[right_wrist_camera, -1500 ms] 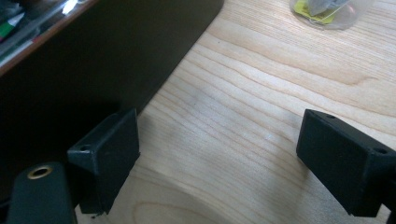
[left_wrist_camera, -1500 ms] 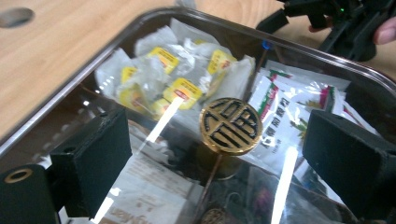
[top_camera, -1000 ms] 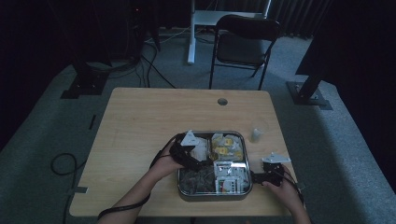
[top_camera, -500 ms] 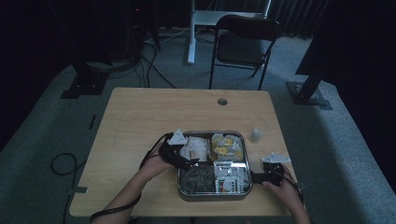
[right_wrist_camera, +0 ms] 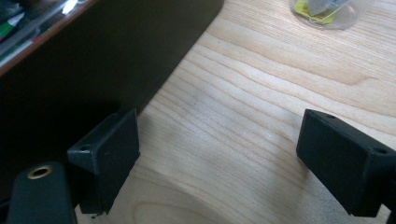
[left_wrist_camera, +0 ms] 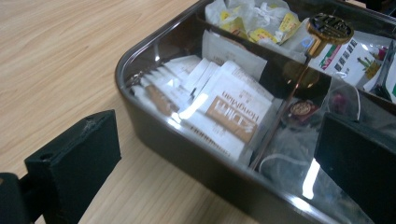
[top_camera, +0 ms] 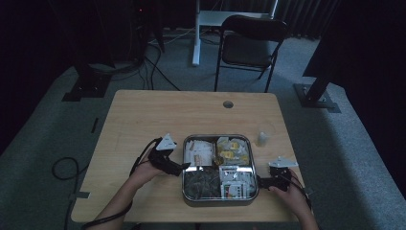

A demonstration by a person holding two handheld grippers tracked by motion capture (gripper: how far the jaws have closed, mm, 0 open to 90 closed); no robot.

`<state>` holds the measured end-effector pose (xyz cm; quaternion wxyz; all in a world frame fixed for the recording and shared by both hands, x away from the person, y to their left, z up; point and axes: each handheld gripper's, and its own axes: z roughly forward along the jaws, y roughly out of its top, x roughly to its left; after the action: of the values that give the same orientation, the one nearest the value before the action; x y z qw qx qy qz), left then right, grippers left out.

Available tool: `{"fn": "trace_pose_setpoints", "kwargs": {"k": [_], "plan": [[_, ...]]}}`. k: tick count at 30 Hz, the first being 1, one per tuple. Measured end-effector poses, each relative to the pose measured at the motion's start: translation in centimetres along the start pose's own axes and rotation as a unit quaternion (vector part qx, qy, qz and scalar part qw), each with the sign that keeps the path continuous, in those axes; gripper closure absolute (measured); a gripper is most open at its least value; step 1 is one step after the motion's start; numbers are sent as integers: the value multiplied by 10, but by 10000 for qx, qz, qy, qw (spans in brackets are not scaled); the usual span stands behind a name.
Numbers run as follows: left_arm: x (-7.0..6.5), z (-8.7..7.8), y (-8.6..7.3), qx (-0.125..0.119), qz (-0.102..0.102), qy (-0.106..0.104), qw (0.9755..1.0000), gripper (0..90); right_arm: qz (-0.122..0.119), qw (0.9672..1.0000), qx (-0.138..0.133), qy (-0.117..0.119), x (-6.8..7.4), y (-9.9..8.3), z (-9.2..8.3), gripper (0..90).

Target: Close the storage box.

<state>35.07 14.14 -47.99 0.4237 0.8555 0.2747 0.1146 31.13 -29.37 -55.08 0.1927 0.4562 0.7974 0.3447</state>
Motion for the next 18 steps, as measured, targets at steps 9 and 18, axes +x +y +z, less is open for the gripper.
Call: {"fn": "trace_pose_setpoints", "kwargs": {"k": [9,18], "plan": [[9,-7,-19,78,-29,94,9999,5,0,10000,0,0,0,0,0,125],[14,-9,-43,136,-100,112,9998,5,0,10000,1,0,0,0,0,125]]}}
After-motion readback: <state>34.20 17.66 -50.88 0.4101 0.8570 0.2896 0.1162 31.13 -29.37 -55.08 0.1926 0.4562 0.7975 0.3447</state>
